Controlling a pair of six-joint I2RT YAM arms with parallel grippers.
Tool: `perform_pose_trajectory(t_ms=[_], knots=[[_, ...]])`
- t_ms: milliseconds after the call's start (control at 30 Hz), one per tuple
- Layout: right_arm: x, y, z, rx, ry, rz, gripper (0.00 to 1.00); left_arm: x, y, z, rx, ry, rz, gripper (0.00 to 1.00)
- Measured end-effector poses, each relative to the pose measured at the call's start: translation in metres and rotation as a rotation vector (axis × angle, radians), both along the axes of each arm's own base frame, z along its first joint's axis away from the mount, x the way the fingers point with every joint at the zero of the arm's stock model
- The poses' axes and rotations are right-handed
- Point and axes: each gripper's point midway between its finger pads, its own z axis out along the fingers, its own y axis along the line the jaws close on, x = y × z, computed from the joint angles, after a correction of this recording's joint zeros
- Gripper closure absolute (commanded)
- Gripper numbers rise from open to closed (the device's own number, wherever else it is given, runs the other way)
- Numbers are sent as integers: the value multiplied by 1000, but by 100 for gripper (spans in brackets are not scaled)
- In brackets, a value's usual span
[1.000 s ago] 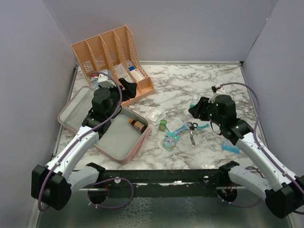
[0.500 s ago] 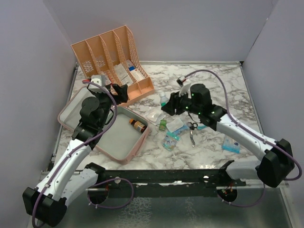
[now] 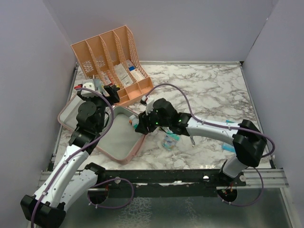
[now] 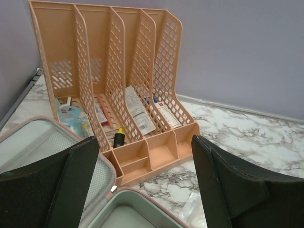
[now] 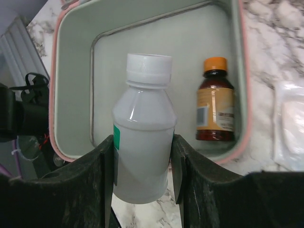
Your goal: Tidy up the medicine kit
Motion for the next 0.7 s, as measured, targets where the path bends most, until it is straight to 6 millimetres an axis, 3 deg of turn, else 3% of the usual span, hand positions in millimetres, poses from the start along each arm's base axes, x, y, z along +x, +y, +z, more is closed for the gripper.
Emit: perform_pose_trajectory(t_ms=[167,333,567,700], knots=[[-24,33,-16,-34,1,92,65,0,6,-3,-2,5,35,18],[-33,43,-35,-73,17,124,65,-1,15,-5,-3,11,81,18],[-14,57,-30,-76,-24,90,66,-8,33,-2,-26,1,170,18],[-3,65,-39,-103,-42,68,65,-10,41,-3,-34,2,215,18]])
